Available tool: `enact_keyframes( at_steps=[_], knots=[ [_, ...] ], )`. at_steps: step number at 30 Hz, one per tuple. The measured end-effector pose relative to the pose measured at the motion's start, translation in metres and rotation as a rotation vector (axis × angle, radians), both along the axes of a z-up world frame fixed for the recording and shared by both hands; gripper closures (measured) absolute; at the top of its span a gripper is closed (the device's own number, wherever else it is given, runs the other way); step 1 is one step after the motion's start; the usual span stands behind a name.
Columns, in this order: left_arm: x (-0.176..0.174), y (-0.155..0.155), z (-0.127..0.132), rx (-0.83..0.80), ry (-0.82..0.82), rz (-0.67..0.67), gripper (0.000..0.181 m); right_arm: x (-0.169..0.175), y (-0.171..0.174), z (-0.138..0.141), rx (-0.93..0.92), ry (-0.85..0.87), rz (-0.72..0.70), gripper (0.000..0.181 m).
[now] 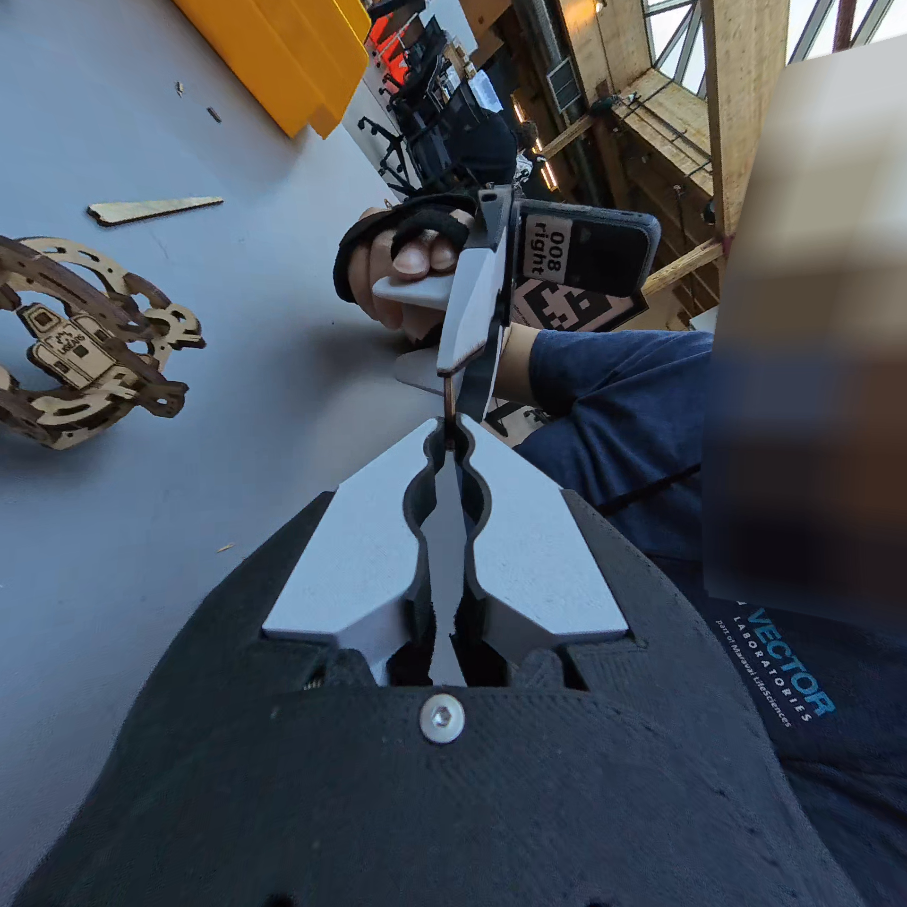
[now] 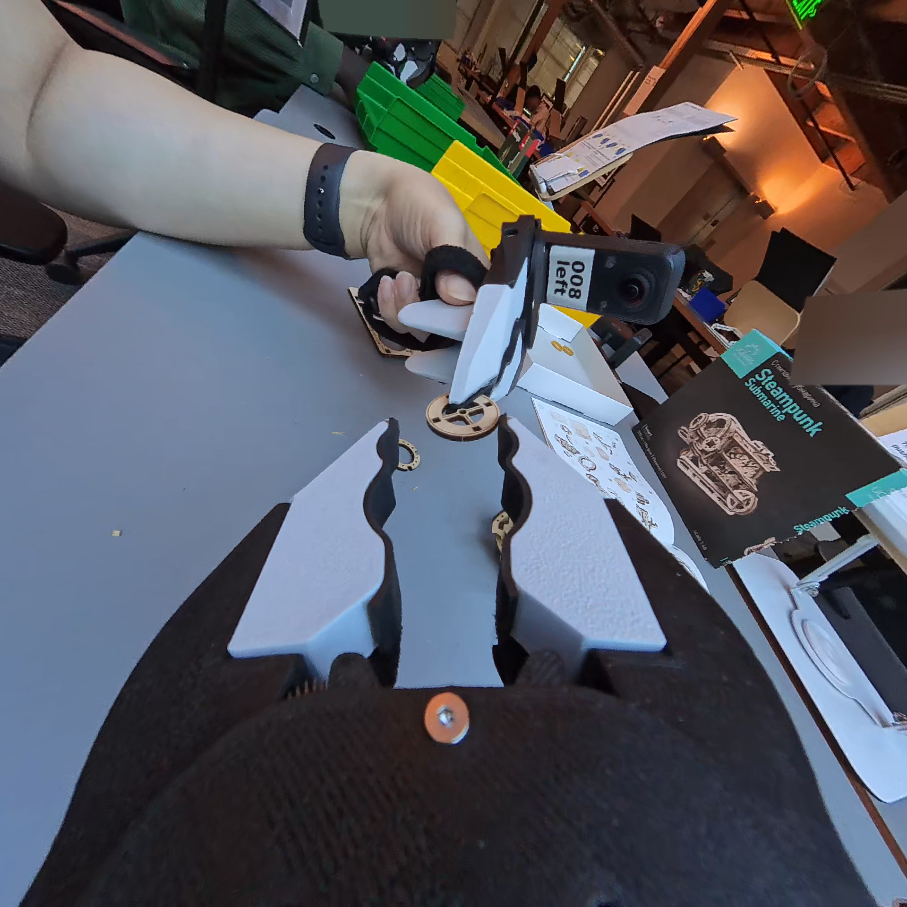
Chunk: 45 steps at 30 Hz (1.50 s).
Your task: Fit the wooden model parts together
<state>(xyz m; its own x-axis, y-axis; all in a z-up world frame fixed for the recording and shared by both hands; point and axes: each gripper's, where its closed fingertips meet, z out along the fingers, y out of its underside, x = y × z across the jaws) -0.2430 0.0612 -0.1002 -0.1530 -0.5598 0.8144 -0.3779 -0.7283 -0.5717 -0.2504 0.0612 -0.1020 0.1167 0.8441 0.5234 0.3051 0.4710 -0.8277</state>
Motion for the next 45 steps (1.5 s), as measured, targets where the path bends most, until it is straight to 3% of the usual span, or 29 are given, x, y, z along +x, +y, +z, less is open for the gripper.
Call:
enact_keyframes(
  at_steps=[7,17,24,29,38,45],
  knots=[
    [0.0,-0.007,-0.003,-0.037,0.008,-0.047,0.181,-0.002,-0.002,0.001,-0.027,0.005,0.007,0.154],
    [0.001,-0.011,-0.012,-0.052,0.048,-0.077,0.181,-0.003,-0.006,-0.008,-0.035,-0.05,0.013,0.153],
    [0.002,-0.015,-0.017,-0.033,0.076,-0.091,0.181,-0.001,-0.011,-0.009,-0.154,-0.037,0.042,0.15],
    [0.001,-0.015,-0.021,-0.037,0.096,-0.094,0.181,-0.004,-0.009,-0.019,-0.083,-0.098,0.021,0.15],
    [0.002,-0.02,-0.026,-0.014,0.128,-0.115,0.18,-0.005,-0.014,-0.022,-0.11,-0.125,0.046,0.153],
    [-0.003,0.001,-0.023,0.09,0.138,0.001,0.175,0.002,0.003,-0.017,-0.063,-0.108,-0.079,0.153]
  ],
)
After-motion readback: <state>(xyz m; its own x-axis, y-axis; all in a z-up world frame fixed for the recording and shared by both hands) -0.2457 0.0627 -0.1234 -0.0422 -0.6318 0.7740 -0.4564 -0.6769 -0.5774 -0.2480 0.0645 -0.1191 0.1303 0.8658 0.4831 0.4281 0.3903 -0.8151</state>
